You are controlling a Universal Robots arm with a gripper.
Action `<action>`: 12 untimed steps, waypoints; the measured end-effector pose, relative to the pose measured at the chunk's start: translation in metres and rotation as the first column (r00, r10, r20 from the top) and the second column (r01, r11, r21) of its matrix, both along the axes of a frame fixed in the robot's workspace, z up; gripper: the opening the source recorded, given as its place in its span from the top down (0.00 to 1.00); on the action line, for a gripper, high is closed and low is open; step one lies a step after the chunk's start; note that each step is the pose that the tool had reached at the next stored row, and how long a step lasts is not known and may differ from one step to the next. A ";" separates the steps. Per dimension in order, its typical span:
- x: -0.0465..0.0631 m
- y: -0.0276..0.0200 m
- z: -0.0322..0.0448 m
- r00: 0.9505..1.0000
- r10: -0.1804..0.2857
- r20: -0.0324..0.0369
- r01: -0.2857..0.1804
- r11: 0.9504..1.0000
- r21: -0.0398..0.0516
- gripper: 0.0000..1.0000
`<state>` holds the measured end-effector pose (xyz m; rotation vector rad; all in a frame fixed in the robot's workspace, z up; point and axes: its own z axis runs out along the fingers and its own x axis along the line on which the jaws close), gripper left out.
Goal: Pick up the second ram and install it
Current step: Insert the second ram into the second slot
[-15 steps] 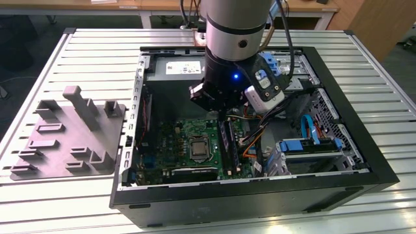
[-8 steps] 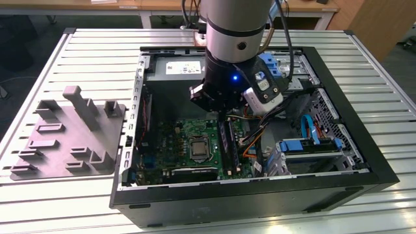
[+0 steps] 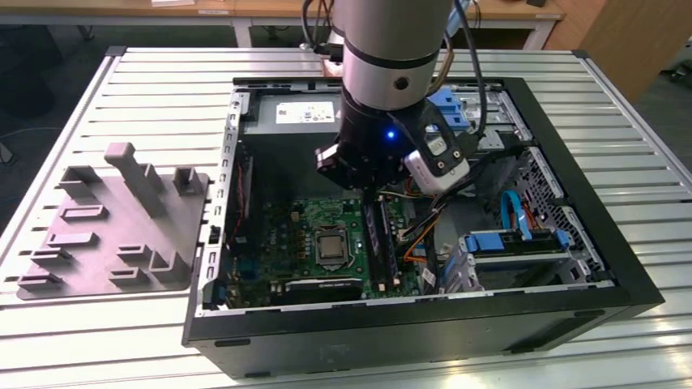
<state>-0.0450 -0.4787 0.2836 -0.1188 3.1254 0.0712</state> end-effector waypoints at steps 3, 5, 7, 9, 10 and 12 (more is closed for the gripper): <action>0.000 0.0000 -0.0019 1.000 0.004 0.000 -0.004 1.000 0.000 0.89; 0.000 0.0000 -0.0032 1.000 0.004 0.000 -0.004 1.000 0.000 0.89; 0.001 0.0000 -0.0047 1.000 0.004 0.000 -0.004 1.000 0.000 0.89; 0.001 -0.0003 -0.0065 1.000 0.002 0.000 -0.002 1.000 0.000 0.89; 0.002 -0.0006 -0.0074 1.000 0.000 0.000 0.000 1.000 0.000 0.89; 0.003 -0.0010 -0.0090 1.000 -0.005 0.000 0.005 1.000 0.000 0.89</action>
